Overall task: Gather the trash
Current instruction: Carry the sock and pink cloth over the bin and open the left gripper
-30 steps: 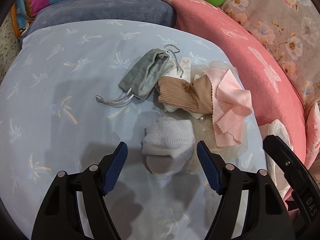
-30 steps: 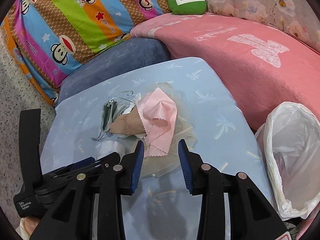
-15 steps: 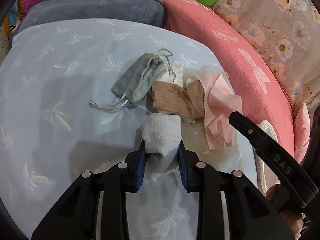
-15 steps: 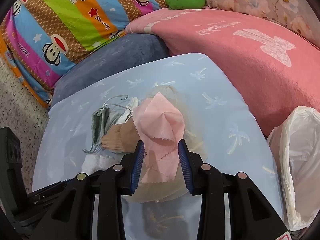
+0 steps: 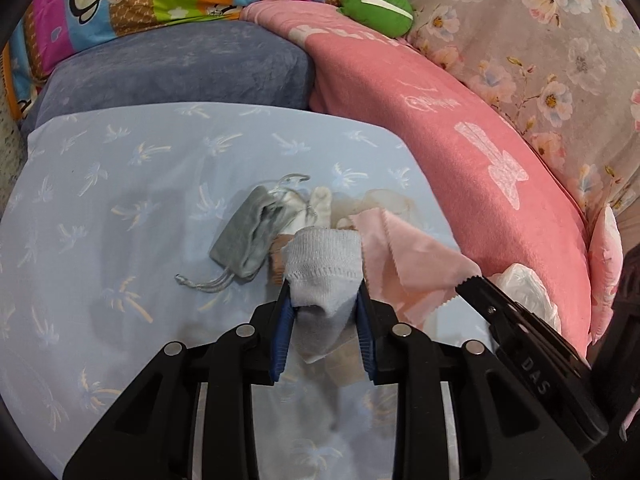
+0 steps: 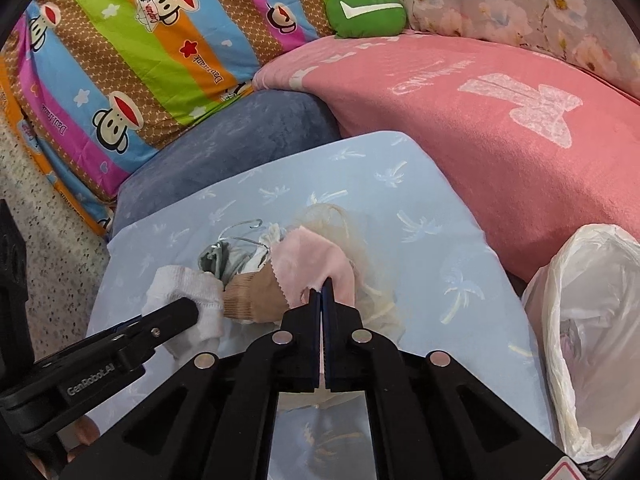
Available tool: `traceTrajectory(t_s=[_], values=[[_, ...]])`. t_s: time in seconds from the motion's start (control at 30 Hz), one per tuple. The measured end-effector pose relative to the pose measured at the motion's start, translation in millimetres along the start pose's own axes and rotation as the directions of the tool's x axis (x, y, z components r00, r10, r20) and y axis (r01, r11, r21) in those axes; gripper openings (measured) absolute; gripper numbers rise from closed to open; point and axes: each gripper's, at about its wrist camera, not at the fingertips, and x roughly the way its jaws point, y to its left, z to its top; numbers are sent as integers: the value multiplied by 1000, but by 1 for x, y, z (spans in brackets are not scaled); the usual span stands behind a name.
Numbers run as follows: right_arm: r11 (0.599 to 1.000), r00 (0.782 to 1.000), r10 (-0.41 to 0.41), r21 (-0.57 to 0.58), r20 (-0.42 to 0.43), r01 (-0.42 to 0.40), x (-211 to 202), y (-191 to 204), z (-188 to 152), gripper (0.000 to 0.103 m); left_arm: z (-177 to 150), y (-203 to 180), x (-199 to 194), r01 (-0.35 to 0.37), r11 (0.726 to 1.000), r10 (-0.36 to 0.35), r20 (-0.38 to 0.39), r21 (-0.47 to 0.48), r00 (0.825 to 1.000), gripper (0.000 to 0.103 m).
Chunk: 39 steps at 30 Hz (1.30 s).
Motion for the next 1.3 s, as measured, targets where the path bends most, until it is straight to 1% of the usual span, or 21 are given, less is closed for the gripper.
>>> traceTrajectory(t_s=[0.27,0.53,0.9,1.07,1.3], values=[[1000,993,9,16,118,-11,-60,-15,15,1,1,-42,-12,26,998,-28,30,65,999,28],[997,981,-31,73,192,17,-107,-56,16,1,-4,-93,-15,59,987,-65,34,152,997,28],[980,966,-121,182,228,80,-148,-131,2,1,-24,-170,-1,114,953,-114,-14,280,993,28],[968,960,-159,228,232,105,-159,-162,-6,1,-35,-201,8,141,930,-133,-46,338,990,28],[949,954,-196,288,225,127,-168,-199,-18,1,-48,-234,15,165,901,-147,-76,402,986,28]])
